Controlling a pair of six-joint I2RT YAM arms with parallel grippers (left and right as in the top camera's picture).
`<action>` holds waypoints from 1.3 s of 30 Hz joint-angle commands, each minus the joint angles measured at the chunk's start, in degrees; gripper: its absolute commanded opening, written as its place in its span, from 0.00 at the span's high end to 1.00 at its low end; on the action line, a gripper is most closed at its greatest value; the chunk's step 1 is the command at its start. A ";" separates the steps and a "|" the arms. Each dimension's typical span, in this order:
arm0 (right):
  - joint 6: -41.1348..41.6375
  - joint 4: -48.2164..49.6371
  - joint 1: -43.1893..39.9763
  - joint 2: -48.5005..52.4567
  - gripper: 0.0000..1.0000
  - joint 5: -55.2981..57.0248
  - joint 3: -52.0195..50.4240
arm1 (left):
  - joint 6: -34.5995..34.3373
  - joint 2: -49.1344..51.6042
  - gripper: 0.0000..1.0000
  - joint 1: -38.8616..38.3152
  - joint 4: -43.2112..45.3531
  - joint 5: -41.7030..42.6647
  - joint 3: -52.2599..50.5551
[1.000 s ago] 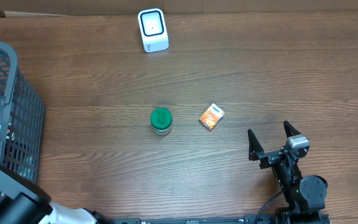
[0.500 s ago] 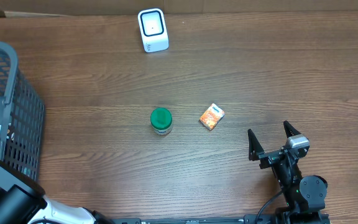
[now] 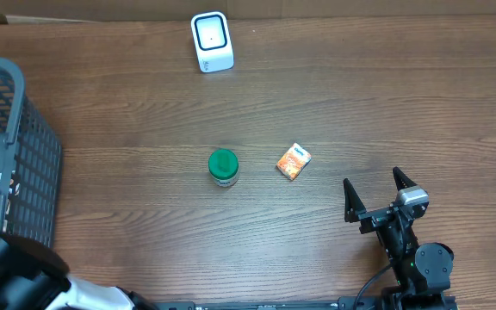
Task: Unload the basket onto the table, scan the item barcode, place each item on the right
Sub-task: 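Grasp the teal tissue pack in the basket with the left gripper, then carry the teal tissue pack over beside the orange pack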
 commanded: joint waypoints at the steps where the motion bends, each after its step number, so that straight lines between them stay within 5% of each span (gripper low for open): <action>1: -0.24 0.17 0.44 -0.61 0.00 0.50 -0.61 | 1.05 -7.04 0.96 -3.87 -0.76 2.91 5.81; 10: -0.24 0.17 0.44 -0.61 0.00 0.50 -0.61 | 1.09 -18.03 0.96 -22.43 -1.29 2.51 7.34; 20: -0.24 0.17 0.44 -0.61 0.00 0.50 -0.61 | -0.09 -16.41 0.96 -45.00 -3.72 -1.14 1.27; 29: -0.24 0.17 0.44 -0.61 0.00 0.50 -0.61 | -2.40 -12.41 0.96 -62.12 8.72 -1.14 -14.23; 39: -0.24 0.17 0.44 -0.61 0.00 0.50 -0.61 | -1.44 0.46 0.96 -78.09 19.78 -7.34 -16.35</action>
